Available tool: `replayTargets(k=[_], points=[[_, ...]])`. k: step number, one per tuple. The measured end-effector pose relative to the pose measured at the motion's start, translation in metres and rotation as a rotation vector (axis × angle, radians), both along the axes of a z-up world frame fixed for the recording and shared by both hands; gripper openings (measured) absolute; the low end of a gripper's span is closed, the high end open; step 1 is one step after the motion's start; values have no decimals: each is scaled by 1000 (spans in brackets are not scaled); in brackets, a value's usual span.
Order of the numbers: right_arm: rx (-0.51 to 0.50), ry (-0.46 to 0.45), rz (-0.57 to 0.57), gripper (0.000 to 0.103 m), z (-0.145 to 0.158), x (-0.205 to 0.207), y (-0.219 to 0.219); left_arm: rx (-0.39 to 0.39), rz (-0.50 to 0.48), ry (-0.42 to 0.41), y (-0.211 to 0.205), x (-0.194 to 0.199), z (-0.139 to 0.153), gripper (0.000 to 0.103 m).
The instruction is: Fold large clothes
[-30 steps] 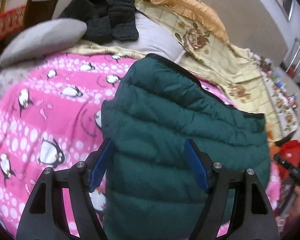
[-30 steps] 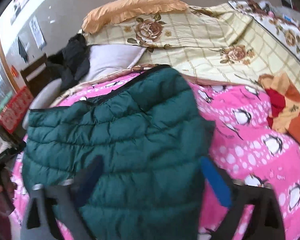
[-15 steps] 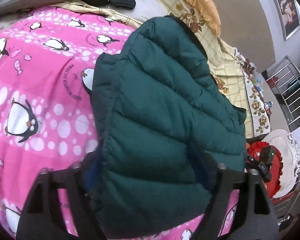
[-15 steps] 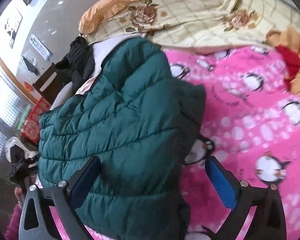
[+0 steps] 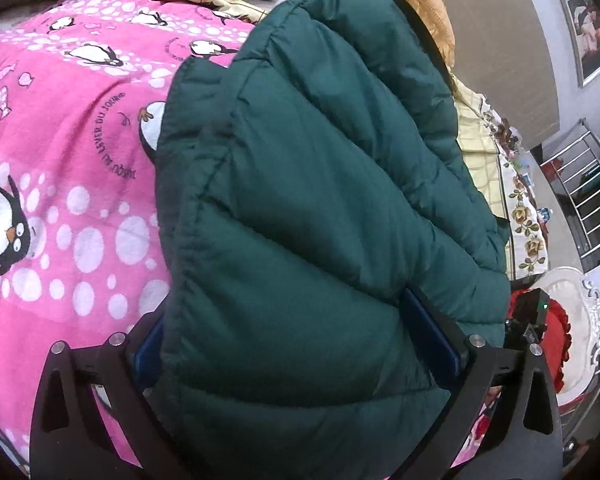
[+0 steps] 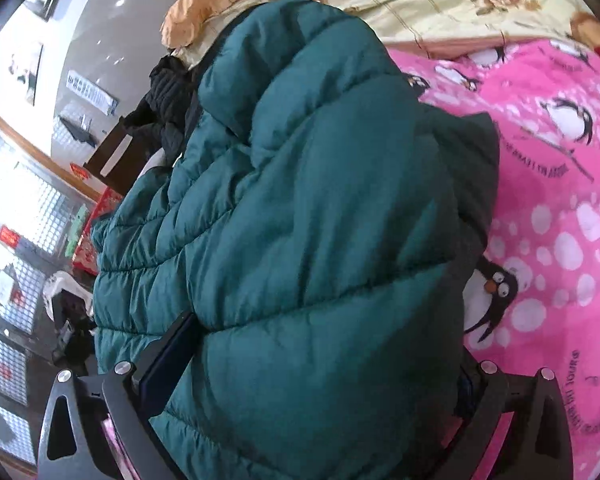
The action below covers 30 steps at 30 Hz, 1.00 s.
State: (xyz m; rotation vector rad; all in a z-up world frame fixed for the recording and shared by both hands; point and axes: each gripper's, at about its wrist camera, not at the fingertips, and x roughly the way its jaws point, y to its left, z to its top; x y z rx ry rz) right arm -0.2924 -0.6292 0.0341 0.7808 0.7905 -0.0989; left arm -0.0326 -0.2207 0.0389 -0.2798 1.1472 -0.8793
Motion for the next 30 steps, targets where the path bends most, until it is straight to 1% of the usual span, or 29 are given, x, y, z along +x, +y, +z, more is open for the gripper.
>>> replayTargets(k=[1, 2, 3, 4, 5, 6, 7, 8, 9, 10, 12, 14, 18, 20, 24, 27, 30], points=[[-3, 2, -2, 102, 0, -1, 2, 9, -5, -7, -4, -2, 1, 103], [-16, -3, -2, 98, 2, 0, 6, 19, -17, -17, -7, -3, 3, 103], [-31, -11, 3, 87, 5, -1, 11, 25, -32, -29, -9, -4, 5, 102], [-59, -6, 6, 82, 9, -1, 17, 25, -43, -48, -11, -7, 8, 95], [-83, 2, 9, 72, 15, -2, 23, 21, -47, -67, -11, -12, 12, 92], [-104, 1, 12, 61, 21, -4, 29, 18, -49, -77, -12, -14, 15, 85], [-124, 0, 14, 52, 27, -7, 33, 11, -54, -85, -10, -18, 19, 79], [-141, -4, 18, 49, 33, -9, 37, -3, -54, -89, -8, -21, 24, 75], [-163, -16, 26, 44, 41, -13, 43, -18, -53, -89, -6, -23, 29, 69], [-170, -29, 26, 43, 48, -17, 49, -36, -51, -84, -2, -26, 34, 64], [-163, -62, 25, 42, 62, -26, 58, -71, -58, -69, 7, -31, 44, 60], [-148, -84, 28, 42, 73, -35, 65, -93, -80, -58, 15, -40, 55, 59], [-136, -84, 56, 41, 92, -58, 90, -88, -132, -93, 30, -65, 79, 58], [-135, -73, 77, 41, 96, -67, 100, -67, -157, -102, 40, -81, 88, 58], [-129, -54, 106, 41, 96, -91, 122, -28, -186, -104, 59, -107, 88, 58], [-102, -49, 103, 41, 88, -108, 126, -4, -201, -92, 68, -116, 81, 58], [-70, -30, 68, 41, 77, -121, 120, 60, -159, -72, 75, -113, 65, 59]])
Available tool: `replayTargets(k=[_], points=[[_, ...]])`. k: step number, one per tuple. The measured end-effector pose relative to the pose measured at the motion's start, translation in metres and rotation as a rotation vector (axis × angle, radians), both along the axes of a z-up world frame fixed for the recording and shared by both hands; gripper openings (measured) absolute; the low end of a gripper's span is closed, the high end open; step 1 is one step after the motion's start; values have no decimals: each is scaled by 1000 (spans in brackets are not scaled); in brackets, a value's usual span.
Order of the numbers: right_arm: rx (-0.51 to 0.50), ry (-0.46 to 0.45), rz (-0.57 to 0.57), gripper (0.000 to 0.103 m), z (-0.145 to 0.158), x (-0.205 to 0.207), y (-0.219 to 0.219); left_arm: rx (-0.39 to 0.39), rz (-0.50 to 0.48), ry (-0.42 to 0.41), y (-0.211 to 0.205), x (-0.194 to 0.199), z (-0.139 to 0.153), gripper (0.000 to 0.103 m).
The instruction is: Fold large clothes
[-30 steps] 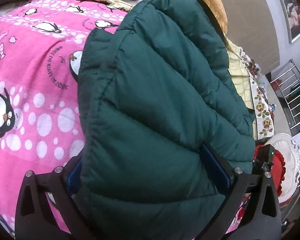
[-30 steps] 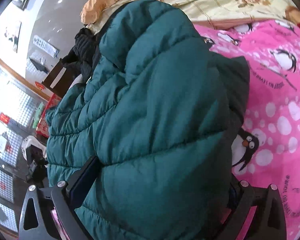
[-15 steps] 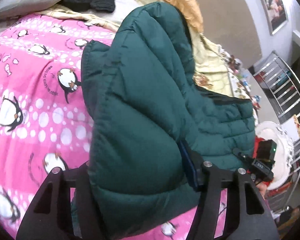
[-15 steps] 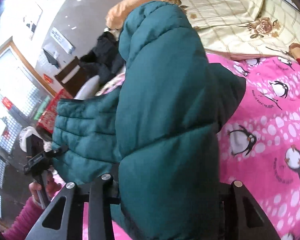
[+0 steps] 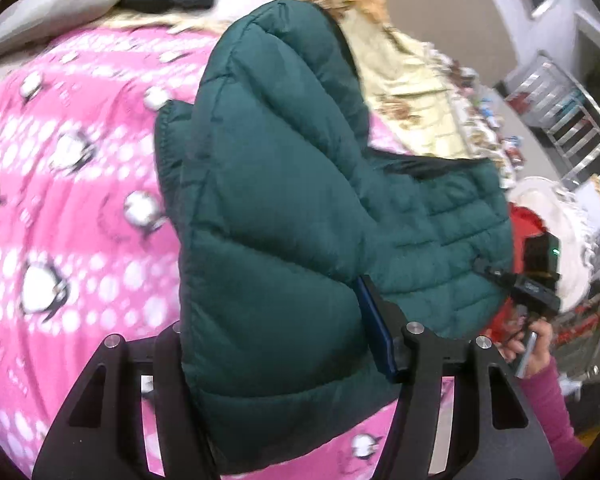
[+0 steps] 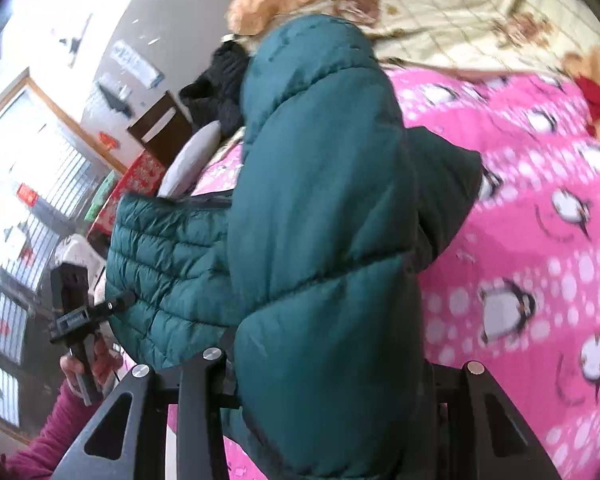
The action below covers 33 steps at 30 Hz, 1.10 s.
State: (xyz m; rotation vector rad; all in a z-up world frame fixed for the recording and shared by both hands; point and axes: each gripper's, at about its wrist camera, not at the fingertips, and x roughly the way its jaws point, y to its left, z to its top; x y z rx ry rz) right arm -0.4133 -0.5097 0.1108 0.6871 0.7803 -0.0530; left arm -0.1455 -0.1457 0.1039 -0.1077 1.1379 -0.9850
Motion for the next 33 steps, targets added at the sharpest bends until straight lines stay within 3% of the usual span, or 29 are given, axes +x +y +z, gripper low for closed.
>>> replayTargets(k=[2, 4, 8, 11, 16, 21, 26, 33], points=[[-2, 44, -40, 46, -15, -5, -9, 26, 39, 50, 4, 12, -22, 59], [9, 103, -96, 62, -32, -9, -17, 20, 63, 89, 6, 23, -37, 72], [-26, 138, -187, 71, -36, -20, -25, 26, 123, 122, 15, 30, -32, 74], [-184, 157, -215, 72, -7, -33, -11, 76, 160, 14, 29, 19, -4, 74], [-369, 168, -170, 72, 30, -35, 21, 170, 176, -199, 27, -6, 36, 74], [-586, 112, -96, 72, 59, -7, 77, 167, 151, -246, 0, -31, 41, 75], [-561, 145, 1, 72, 38, 38, 102, 236, 196, -264, -39, -22, 13, 75], [-503, 209, -3, 72, -15, 93, 97, 293, 245, -292, -58, 7, -19, 79]])
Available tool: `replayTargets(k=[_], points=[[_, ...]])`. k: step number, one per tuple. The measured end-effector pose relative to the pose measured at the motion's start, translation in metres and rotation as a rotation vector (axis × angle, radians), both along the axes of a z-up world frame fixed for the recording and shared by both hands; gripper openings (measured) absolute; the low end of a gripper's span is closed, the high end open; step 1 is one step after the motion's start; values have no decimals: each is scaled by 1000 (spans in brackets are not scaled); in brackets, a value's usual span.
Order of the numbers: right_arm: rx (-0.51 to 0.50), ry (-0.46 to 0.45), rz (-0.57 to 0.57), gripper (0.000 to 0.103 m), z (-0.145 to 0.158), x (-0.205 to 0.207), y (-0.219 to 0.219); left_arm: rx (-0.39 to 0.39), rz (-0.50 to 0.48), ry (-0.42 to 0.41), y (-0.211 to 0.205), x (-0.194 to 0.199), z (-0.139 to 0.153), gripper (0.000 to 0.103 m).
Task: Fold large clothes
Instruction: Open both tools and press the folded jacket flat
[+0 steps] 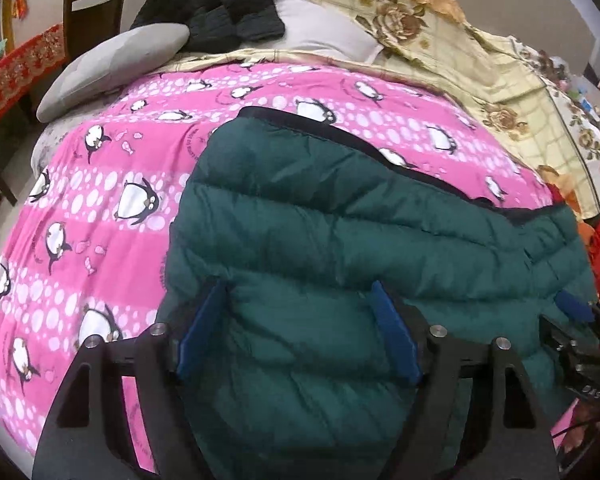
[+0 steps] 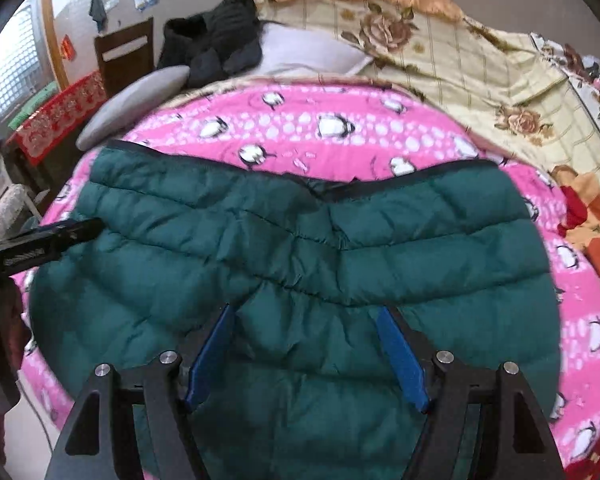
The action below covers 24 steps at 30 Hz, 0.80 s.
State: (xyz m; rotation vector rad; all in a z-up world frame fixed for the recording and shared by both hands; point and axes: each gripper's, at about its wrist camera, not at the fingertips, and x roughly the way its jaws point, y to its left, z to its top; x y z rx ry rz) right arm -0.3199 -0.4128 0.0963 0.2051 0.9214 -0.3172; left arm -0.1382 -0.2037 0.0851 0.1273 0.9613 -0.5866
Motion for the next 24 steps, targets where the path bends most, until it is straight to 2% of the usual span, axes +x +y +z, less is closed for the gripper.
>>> replayTargets(k=[5, 10, 14, 19, 24], points=[[21, 26, -19, 72, -27, 20, -12, 11, -10, 2, -4, 9, -12, 83], [4, 36, -19, 74, -33, 24, -12, 19, 0, -17, -4, 7, -14, 84], [33, 15, -43, 74, -27, 16, -13, 26, 5, -21, -3, 4, -11, 84], [17, -11, -68, 75, -10, -2, -2, 28, 11, -37, 4, -7, -4, 84], [-9, -58, -69, 79, 11, -27, 13, 27, 12, -97, 13, -35, 12, 84]])
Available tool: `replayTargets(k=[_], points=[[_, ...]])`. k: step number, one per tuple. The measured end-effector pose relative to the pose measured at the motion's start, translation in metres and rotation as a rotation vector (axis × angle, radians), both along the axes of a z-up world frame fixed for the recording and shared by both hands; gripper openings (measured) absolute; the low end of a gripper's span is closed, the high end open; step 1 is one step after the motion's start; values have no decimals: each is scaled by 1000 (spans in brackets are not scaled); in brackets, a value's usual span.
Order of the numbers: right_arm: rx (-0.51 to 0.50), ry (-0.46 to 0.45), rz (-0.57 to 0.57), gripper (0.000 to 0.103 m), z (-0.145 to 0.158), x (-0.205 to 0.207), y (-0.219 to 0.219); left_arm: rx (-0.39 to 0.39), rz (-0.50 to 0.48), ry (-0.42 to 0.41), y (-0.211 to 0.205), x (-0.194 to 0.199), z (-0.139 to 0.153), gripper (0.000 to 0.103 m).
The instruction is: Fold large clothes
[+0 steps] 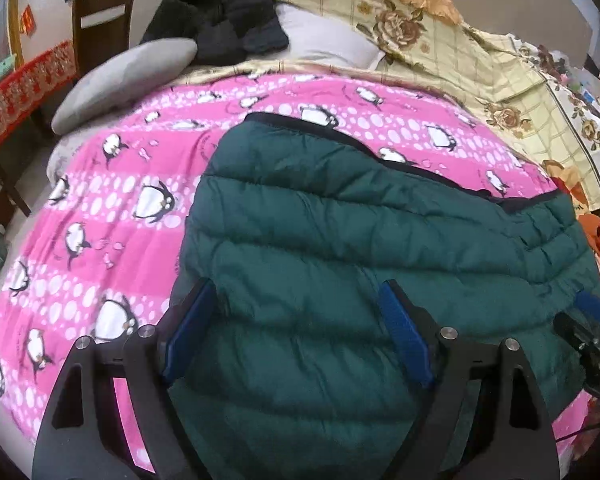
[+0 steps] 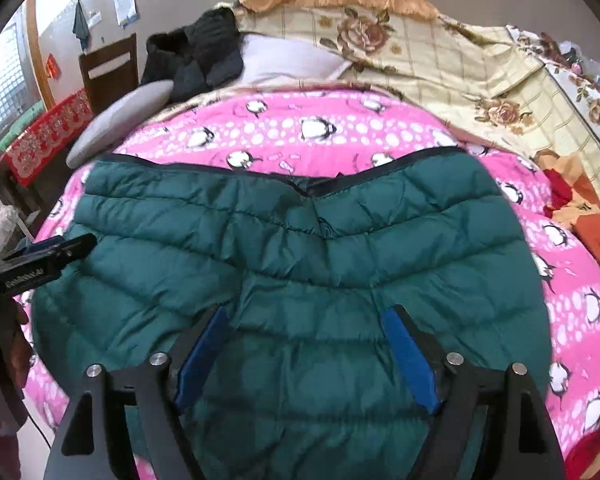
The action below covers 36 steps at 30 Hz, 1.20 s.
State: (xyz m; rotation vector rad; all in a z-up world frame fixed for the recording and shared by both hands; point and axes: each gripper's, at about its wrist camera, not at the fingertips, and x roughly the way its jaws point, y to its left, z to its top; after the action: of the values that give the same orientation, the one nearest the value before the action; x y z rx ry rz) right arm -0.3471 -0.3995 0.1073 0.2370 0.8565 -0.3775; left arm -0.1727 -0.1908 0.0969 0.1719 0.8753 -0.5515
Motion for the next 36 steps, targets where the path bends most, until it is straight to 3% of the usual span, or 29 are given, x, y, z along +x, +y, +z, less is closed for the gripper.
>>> replayTargets(k=[5, 10, 14, 23, 36], points=[[-94, -53, -10, 80, 21, -27, 22, 7, 1, -137, 4, -42, 19, 84], [-108, -118, -11, 80, 31, -48, 42, 3, -5, -262, 7, -78, 38, 84], [-87, -165, -29, 80, 36, -63, 54, -61, -24, -294, 14, -102, 50, 84], [-107, -230, -78, 88, 50, -82, 63, -75, -10, -361, 17, -128, 59, 84], [-123, -234, -101, 90, 49, -88, 69, -98, 16, -314, 23, -130, 56, 84]])
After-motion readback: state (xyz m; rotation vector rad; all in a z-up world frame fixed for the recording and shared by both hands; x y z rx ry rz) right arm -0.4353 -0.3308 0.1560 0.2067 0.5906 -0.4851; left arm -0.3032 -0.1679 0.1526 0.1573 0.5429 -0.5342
